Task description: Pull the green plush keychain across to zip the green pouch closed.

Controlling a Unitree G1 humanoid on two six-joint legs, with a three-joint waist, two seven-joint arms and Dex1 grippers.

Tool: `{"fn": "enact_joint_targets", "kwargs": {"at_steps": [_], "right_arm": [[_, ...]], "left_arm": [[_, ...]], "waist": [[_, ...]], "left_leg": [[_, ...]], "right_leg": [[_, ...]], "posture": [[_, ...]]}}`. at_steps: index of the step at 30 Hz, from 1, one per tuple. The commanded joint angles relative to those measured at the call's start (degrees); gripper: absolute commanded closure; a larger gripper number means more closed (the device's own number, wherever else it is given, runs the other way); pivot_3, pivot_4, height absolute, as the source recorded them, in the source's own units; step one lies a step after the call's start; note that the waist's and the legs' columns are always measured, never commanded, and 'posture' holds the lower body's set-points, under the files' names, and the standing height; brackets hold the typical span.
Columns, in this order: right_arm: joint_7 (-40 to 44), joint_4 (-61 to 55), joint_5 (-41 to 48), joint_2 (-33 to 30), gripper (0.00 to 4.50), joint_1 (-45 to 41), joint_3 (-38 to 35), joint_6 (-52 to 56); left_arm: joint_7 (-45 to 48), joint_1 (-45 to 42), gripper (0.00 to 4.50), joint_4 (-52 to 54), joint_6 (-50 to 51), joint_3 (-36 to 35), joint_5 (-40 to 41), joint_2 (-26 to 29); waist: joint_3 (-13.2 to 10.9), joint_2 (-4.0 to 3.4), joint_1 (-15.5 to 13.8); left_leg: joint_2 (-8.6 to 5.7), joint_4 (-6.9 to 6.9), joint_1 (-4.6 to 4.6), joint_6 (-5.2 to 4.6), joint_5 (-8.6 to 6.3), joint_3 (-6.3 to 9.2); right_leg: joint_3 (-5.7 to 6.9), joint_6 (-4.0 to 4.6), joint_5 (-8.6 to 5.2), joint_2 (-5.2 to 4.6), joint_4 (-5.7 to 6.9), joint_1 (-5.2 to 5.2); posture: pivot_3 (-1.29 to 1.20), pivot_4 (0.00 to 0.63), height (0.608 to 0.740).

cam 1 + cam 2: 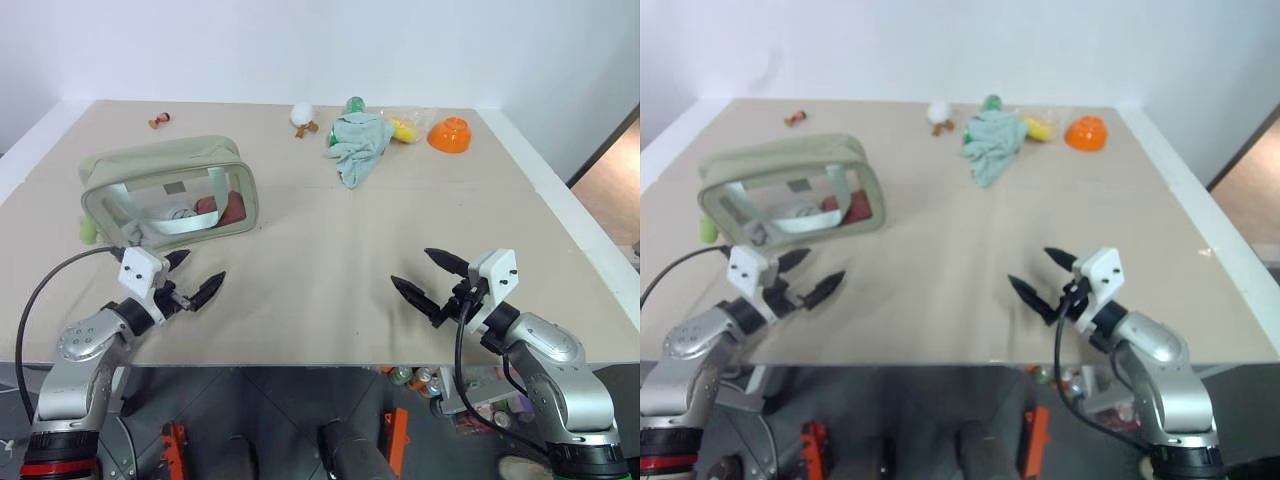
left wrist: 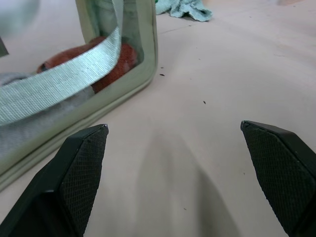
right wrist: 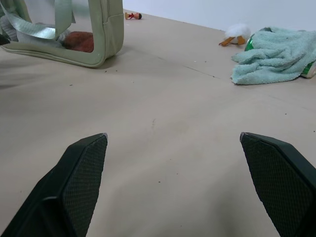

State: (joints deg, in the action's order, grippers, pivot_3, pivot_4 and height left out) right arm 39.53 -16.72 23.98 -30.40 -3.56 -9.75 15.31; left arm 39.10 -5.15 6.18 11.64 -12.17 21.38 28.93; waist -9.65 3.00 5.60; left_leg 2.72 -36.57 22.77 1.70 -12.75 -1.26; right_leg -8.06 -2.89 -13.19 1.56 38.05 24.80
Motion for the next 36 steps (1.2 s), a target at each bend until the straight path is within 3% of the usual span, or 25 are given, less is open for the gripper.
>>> {"fn": "enact_joint_targets", "kwargs": {"at_steps": [1,22,26,31,36], "right_arm": [[-0.24,0.01,0.74,-1.05,0.03,-1.71,-2.54,-0.63],[0.42,1.89,0.16,-1.35,0.03,-3.58,-1.82,-0.82],[5.21,1.89,3.19,-2.17,0.03,-4.28,-0.77,0.70],[14.61,3.69,8.18,-5.75,0.03,-11.35,1.61,4.96],[17.86,9.43,7.33,-5.91,0.03,-20.12,3.53,4.77]], "left_arm": [[1.13,-1.43,0.04,-0.35,-2.08,-0.23,-0.08,0.88],[-0.65,-0.82,0.04,0.71,-3.16,-1.17,1.38,-1.29],[-2.46,-0.57,0.04,4.13,-2.64,-2.22,2.37,-1.60],[-10.28,1.86,0.04,12.50,-0.18,-7.46,3.61,-2.35],[-14.65,3.33,0.04,19.83,7.20,-14.22,9.95,-0.32]], "waist": [[0.00,0.00,0.00],[0.00,0.00,-0.01],[0.00,0.00,-0.01],[-0.02,-0.04,0.20],[-0.03,-0.03,0.12]], "left_leg": [[0.00,0.00,0.00,0.00,0.00,0.00],[0.00,-0.04,0.03,0.00,0.00,0.06],[0.00,-0.04,0.04,0.00,0.00,0.08],[0.04,-0.07,0.05,0.00,0.00,0.05],[0.05,-0.09,0.00,-0.06,0.03,0.16]], "right_leg": [[0.00,0.00,0.00,0.00,0.00,0.00],[0.05,-0.01,0.03,0.00,0.00,-0.02],[0.06,-0.01,0.03,0.00,0.00,-0.01],[0.05,-0.01,0.09,0.00,0.00,0.00],[0.16,0.01,0.12,0.05,0.02,-0.05]], "posture": [[0.00,0.150,0.740],[0.00,0.150,0.740],[0.00,0.150,0.740],[0.00,0.150,0.740],[0.00,0.150,0.740]]}}
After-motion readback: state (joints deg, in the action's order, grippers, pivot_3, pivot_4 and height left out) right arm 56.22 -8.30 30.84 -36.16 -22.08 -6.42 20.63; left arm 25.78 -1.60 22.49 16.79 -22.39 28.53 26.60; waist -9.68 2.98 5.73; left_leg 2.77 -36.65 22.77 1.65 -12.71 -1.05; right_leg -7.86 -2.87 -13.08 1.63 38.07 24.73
